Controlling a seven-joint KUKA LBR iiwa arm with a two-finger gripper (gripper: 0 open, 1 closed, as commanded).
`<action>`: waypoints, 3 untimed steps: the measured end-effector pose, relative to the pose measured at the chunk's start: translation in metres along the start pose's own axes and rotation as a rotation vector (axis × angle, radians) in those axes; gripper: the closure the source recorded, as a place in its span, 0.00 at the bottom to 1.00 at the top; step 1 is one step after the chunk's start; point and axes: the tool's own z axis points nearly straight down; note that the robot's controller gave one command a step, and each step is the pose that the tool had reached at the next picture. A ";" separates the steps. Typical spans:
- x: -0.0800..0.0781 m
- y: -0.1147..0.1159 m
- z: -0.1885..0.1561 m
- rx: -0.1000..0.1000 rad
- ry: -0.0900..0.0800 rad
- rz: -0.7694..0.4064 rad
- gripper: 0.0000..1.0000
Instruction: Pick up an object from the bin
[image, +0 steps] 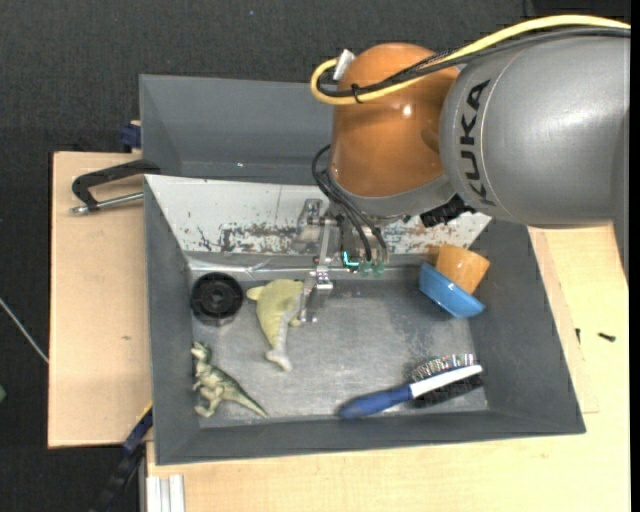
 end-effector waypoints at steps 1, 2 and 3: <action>-0.023 -0.019 0.146 0.000 -0.009 -0.116 0.00; -0.024 -0.019 0.142 -0.002 -0.014 -0.116 1.00; -0.008 0.011 0.021 -0.003 -0.022 -0.146 1.00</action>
Offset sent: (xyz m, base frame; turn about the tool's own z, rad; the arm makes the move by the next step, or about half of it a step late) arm 0.0209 -0.0198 -0.1450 -0.1169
